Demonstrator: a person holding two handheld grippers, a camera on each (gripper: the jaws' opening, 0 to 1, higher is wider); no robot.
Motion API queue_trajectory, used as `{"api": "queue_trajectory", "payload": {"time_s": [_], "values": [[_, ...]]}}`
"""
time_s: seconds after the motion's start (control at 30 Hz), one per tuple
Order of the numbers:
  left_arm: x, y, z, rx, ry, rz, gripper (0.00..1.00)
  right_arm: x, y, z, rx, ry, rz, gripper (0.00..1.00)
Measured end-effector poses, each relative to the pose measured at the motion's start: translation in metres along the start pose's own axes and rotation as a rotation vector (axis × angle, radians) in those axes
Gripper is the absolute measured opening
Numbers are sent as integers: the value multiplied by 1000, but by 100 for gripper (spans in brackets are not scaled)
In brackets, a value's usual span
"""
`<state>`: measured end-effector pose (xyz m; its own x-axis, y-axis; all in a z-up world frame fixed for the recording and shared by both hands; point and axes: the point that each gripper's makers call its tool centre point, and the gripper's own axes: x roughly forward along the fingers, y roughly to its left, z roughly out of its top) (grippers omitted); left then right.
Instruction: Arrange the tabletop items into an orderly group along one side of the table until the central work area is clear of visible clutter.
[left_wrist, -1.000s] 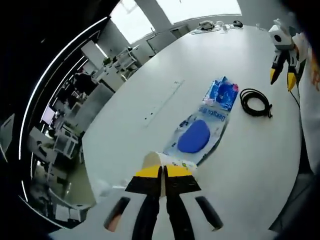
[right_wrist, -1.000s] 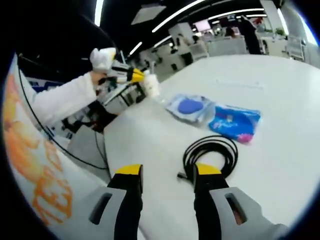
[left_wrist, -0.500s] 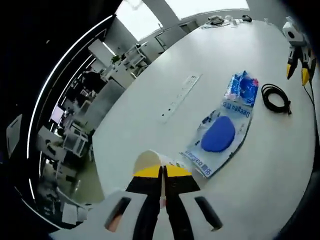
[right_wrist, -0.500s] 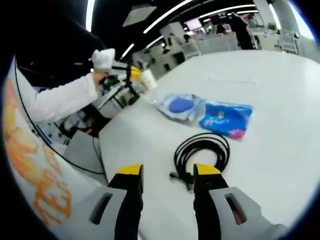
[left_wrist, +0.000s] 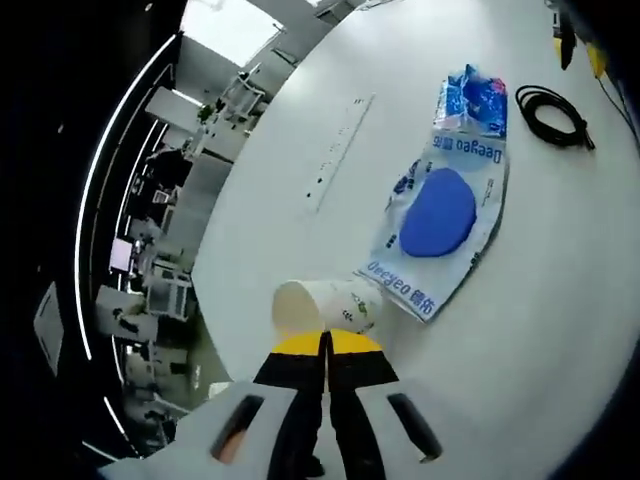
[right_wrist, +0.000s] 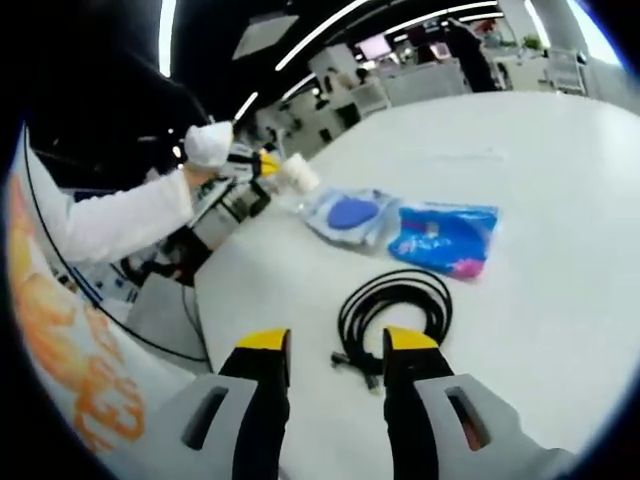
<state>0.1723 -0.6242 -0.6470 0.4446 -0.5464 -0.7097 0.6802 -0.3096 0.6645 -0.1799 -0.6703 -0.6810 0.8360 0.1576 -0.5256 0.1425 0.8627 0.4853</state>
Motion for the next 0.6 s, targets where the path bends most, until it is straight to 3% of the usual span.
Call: {"api": "queue_trajectory", "payload": {"time_s": [0.17,0.23,0.33,0.43,0.5,0.6], "values": [[-4,-7,-1,126,59,2,0,3,-2,-1,19,6,5,34],[-2,-15,-4,257,112,15,0,4,-2,-1,21,7,8,34],[2,-24,-5,388,150,23,0,6,-1,1,21,6,12,34],[5,-35,-1,344,132,2,0,6,-1,2,25,2,13,34],[7,-36,0,276,125,1,0,5,-2,2,29,2,12,34],[9,-33,-3,250,126,8,0,5,-4,1,34,5,10,34]]}}
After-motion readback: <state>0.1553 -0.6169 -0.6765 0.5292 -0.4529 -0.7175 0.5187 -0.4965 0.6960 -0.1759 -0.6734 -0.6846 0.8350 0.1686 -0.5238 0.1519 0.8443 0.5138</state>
